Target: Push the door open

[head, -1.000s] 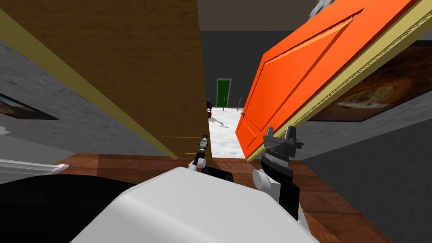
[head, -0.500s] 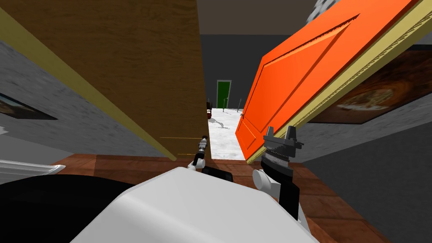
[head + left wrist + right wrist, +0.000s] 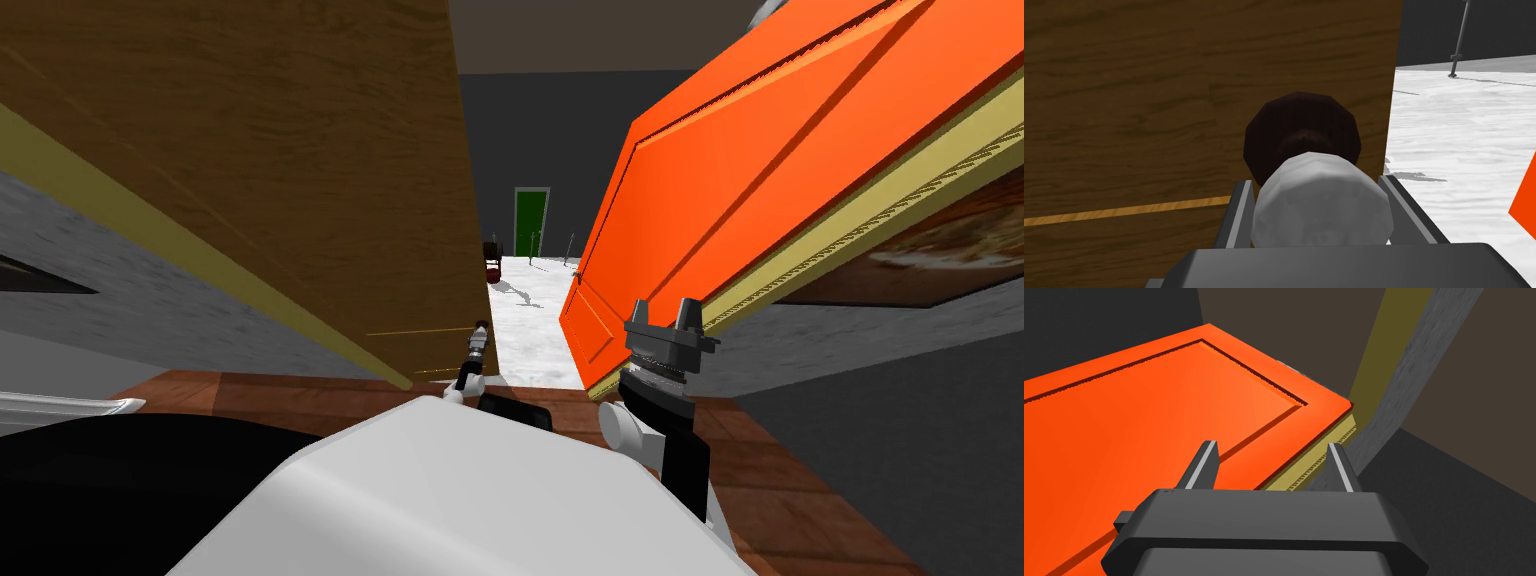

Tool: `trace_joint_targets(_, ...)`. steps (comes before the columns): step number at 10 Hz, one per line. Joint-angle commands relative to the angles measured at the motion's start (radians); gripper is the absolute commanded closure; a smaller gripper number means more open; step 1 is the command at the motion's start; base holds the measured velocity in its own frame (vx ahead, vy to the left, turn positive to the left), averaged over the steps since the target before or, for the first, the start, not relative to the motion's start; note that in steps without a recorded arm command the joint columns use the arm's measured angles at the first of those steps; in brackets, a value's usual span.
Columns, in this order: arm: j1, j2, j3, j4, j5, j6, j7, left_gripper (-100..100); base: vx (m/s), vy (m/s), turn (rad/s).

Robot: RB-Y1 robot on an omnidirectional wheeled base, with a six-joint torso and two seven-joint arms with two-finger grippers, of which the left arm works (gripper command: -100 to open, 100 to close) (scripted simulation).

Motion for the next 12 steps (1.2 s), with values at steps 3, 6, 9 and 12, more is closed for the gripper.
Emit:
trace_joint_targets(3,-0.005,0.027,0.036,0.003,0.019,-0.014,-0.001,100,0.183,-0.038,0.054)
trace_joint_targets(6,-0.007,0.035,0.066,0.007,0.037,-0.019,-0.008,100,0.157,-0.029,0.050)
trace_joint_targets(9,-0.009,0.040,0.109,0.012,0.062,-0.025,-0.018,100,0.188,-0.041,0.073)
trace_joint_targets(12,-0.009,0.040,0.109,0.012,0.062,-0.025,-0.018,100,0.069,-0.006,0.002)
